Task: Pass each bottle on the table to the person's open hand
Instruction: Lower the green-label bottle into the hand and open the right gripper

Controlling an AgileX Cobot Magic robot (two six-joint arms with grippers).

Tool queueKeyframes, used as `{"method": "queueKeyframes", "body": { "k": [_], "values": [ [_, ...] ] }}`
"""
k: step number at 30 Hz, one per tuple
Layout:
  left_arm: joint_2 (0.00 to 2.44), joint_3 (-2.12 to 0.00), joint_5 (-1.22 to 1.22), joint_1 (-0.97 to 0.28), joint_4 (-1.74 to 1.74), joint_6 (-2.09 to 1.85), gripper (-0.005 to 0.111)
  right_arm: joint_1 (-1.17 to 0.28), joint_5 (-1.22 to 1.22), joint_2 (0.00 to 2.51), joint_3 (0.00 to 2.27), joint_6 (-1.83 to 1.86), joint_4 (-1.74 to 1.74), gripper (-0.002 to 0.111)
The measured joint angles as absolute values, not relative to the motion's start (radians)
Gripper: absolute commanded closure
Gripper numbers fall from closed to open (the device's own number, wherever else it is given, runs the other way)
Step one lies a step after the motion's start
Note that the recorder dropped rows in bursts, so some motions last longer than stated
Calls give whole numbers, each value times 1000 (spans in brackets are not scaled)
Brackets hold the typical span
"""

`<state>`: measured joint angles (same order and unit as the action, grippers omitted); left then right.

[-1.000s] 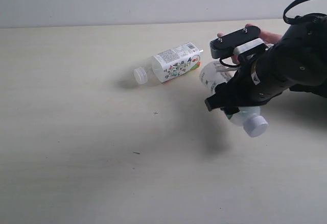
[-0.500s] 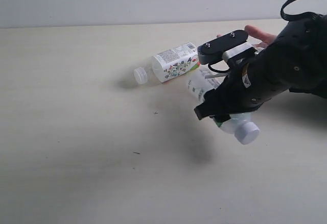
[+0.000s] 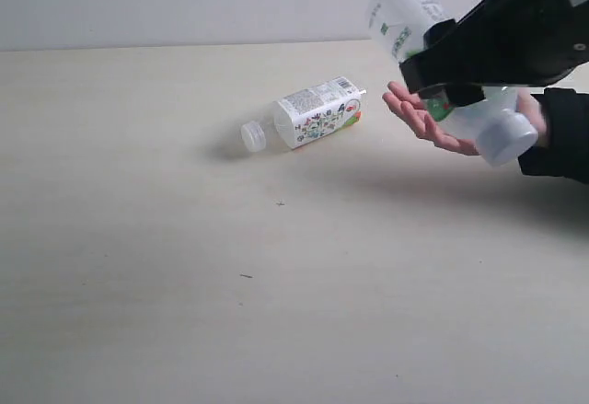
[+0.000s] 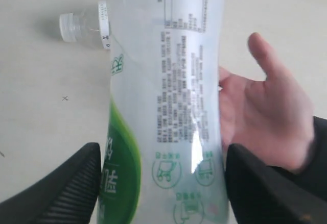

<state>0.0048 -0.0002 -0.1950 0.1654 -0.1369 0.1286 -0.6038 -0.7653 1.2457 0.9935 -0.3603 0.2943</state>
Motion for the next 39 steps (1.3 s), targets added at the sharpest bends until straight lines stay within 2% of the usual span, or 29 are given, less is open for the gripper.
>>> {"method": "queueKeyframes", "body": {
  "k": [5, 17, 39],
  "values": [
    [5, 0, -195, 165, -137, 129, 107, -598, -851, 1233, 1015, -444, 357, 108],
    [5, 0, -195, 165, -137, 129, 107, -538, -826, 1280, 920, -524, 444, 108],
    [5, 0, -195, 165, -137, 129, 107, -419, -595, 1579, 915, -501, 486, 108]
  ]
}}
